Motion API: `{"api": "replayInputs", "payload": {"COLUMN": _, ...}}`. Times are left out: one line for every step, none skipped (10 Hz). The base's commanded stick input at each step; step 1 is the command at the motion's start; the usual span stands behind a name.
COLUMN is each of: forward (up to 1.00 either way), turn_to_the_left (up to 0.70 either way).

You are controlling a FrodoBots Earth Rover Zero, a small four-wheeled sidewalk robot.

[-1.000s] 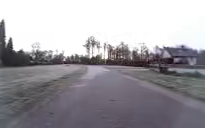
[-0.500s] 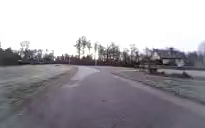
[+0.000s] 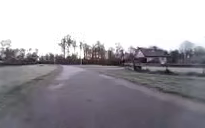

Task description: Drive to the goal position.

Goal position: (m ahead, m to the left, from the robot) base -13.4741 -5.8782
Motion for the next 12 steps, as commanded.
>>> {"api": "replayInputs", "payload": {"forward": 0.00, "turn_to_the_left": -1.00}}
{"api": "replayInputs", "payload": {"forward": 0.00, "turn_to_the_left": -1.00}}
{"api": "replayInputs", "payload": {"forward": 0.00, "turn_to_the_left": -1.00}}
{"api": "replayInputs", "payload": {"forward": 0.00, "turn_to_the_left": -1.00}}
{"api": "replayInputs", "payload": {"forward": 0.00, "turn_to_the_left": -1.00}}
{"api": "replayInputs", "payload": {"forward": 0.00, "turn_to_the_left": -1.00}}
{"api": "replayInputs", "payload": {"forward": 0.00, "turn_to_the_left": -1.00}}
{"api": "replayInputs", "payload": {"forward": 0.00, "turn_to_the_left": -1.00}}
{"api": "replayInputs", "payload": {"forward": 0.00, "turn_to_the_left": -1.00}}
{"api": "replayInputs", "payload": {"forward": 0.00, "turn_to_the_left": -1.00}}
{"api": "replayInputs", "payload": {"forward": 0.00, "turn_to_the_left": -1.00}}
{"api": "replayInputs", "payload": {"forward": 0.00, "turn_to_the_left": -1.00}}
